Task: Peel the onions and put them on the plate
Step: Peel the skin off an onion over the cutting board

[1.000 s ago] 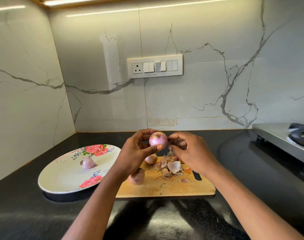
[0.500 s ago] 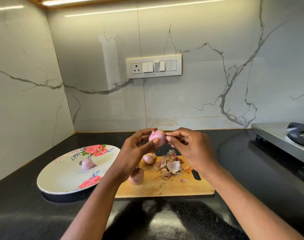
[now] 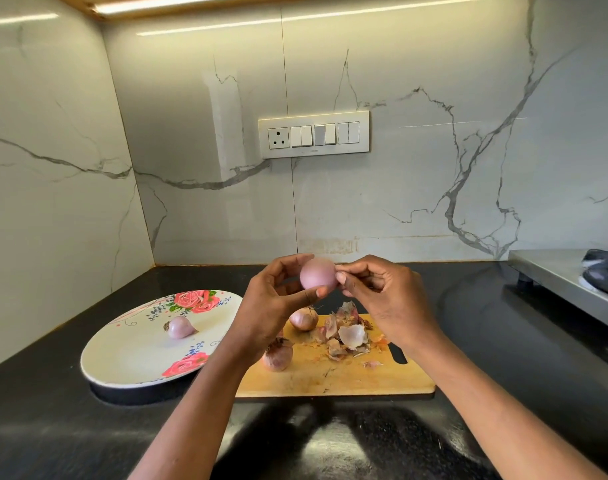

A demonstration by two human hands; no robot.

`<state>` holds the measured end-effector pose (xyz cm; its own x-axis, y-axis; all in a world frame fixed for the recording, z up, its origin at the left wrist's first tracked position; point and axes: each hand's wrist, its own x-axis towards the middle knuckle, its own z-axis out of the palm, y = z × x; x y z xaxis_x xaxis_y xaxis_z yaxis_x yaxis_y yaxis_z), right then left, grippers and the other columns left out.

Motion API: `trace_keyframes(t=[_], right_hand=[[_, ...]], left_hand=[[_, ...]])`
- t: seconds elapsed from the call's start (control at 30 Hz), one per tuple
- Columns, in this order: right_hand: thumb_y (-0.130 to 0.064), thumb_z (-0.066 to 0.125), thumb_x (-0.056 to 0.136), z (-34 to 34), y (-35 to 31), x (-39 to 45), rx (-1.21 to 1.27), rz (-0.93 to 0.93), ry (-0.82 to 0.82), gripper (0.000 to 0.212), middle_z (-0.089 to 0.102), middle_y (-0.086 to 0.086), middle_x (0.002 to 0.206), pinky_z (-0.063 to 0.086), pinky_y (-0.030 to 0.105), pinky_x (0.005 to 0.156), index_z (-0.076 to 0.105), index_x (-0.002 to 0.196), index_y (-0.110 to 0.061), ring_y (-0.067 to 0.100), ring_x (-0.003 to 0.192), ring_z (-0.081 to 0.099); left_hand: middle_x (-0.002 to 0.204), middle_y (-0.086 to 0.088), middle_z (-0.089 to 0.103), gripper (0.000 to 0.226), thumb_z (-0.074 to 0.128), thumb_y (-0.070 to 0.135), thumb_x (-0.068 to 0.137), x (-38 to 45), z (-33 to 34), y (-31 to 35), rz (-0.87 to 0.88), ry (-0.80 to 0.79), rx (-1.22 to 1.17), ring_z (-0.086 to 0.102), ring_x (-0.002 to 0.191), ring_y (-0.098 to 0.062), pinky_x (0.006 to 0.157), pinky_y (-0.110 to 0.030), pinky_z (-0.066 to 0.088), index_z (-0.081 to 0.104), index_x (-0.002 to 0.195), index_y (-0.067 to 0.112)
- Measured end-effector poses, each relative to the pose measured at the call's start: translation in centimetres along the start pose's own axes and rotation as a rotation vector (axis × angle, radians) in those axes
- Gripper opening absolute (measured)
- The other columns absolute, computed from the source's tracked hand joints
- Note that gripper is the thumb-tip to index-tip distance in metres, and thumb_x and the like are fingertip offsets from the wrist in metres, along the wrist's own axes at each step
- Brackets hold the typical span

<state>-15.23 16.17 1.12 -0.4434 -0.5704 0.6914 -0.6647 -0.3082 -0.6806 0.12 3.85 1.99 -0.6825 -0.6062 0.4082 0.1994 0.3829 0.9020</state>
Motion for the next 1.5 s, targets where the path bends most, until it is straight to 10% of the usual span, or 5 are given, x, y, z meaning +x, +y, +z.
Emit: trace_keyframes(t=[0.6,0.83,0.97,1.07,1.5], right_hand=[[-0.007,0.056,0.101,0.0,0.0,0.0,-0.095,0.080,-0.011,0.020,0.071,-0.009,0.086,0.059,0.023,0.070,0.067,0.101,-0.023,0.006,0.076,0.070],[-0.018,0.043,0.097,-0.1,-0.1,-0.2,-0.092,0.165,-0.101,0.031,0.062,0.012,0.073,0.051,0.053,0.072,0.058,0.069,-0.018,0.031,0.075,0.061],[-0.026,0.047,0.106,-0.2,-0.2,-0.3,-0.181,0.159,-0.164,0.034,0.056,-0.002,0.072,0.040,0.016,0.058,0.063,0.079,-0.014,0.004,0.058,0.052],[-0.016,0.063,0.099,0.1,0.4,-0.2,-0.294,0.111,-0.230,0.011,0.064,-0.010,0.105,0.041,0.003,0.071,0.069,0.105,-0.023,-0.005,0.087,0.061],[-0.039,0.079,0.083,0.6,-0.8,-0.4,0.003,0.074,-0.116,0.040,0.073,-0.017,0.102,0.059,0.027,0.084,0.065,0.120,-0.034,0.001,0.096,0.068]], left_hand=[[0.114,-0.004,0.075,0.052,0.072,0.036,0.080,0.2,0.1,-0.3,-0.080,-0.015,-0.097,0.071,0.109,-0.021,0.103,-0.042,0.052,0.061,0.130,0.027],[0.116,-0.006,0.074,0.053,0.069,0.036,0.080,0.3,0.0,-0.4,-0.118,0.009,-0.132,0.071,0.109,-0.023,0.102,-0.039,0.054,0.060,0.132,0.023],[0.116,-0.003,0.075,0.053,0.067,0.038,0.082,0.3,-0.1,-0.5,-0.137,0.031,-0.142,0.072,0.108,-0.021,0.102,-0.040,0.054,0.061,0.132,0.022],[0.113,-0.003,0.075,0.055,0.068,0.041,0.079,0.2,0.1,-0.2,-0.113,0.076,-0.127,0.074,0.097,-0.014,0.085,-0.026,0.058,0.063,0.129,0.021],[0.105,-0.010,0.072,0.067,0.066,0.060,0.073,0.2,0.6,-0.1,-0.123,0.066,-0.017,0.071,0.095,-0.024,0.080,-0.032,0.055,0.059,0.113,0.007]])
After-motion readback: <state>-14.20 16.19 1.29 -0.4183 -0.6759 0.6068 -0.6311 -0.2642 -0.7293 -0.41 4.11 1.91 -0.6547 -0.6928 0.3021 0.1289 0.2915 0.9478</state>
